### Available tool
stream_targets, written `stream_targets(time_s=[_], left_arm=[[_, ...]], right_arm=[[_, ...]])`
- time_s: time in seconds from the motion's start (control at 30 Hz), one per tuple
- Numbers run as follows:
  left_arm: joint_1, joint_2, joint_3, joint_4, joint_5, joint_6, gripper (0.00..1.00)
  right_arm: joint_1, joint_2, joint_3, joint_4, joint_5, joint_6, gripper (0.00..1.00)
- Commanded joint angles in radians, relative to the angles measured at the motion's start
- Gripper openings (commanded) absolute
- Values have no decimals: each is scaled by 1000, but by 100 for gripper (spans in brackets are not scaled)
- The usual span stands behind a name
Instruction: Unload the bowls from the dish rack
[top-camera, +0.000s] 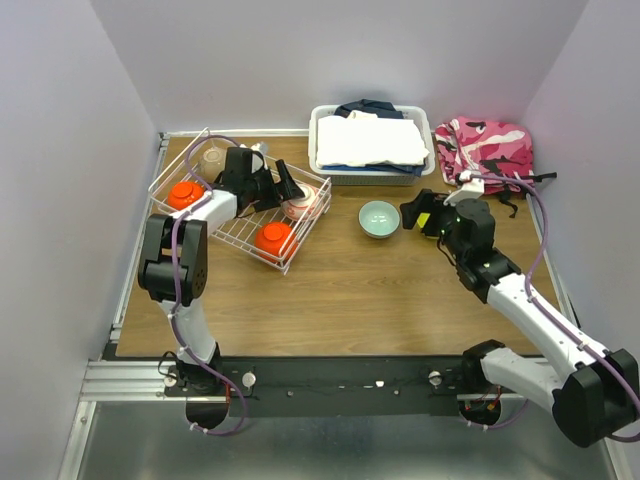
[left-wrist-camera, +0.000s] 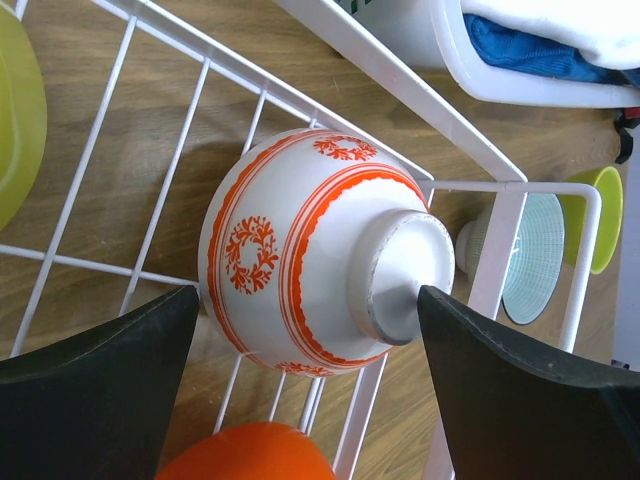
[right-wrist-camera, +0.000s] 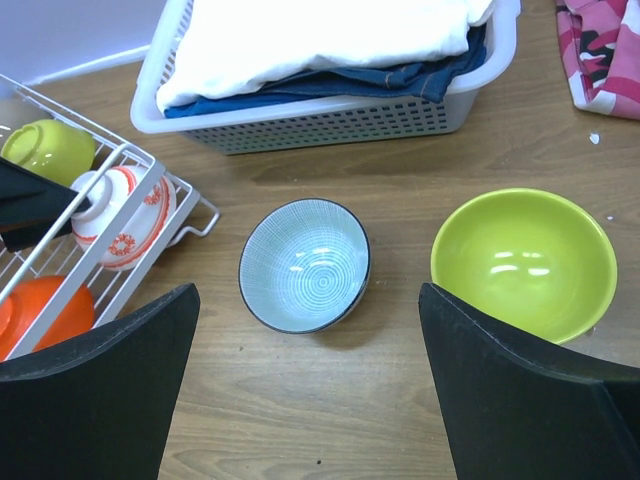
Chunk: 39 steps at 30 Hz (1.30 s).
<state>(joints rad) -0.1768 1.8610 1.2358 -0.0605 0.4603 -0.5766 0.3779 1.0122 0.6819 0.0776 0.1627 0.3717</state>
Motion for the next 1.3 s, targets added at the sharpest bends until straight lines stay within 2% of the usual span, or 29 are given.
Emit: stream_targets(time_s=[0.0, 0.3, 0.43, 0.8, 1.27], left_arm=[[5, 41, -2, 34, 64, -15, 99], [5, 76, -19, 54, 106, -66, 99], [5, 81, -47, 149, 143, -136, 99], [5, 14, -93, 269, 230, -252, 99], [34, -16, -114, 278, 193, -264, 99]], right_arm=[[-2, 11, -22, 31, -12, -17, 98], [-2, 11, -31, 36, -23, -24, 98], [-4, 20, -28, 33, -37, -24, 97], [-2, 32, -4, 4, -52, -25, 96], [-1, 34, -5, -2, -52, -27, 96]])
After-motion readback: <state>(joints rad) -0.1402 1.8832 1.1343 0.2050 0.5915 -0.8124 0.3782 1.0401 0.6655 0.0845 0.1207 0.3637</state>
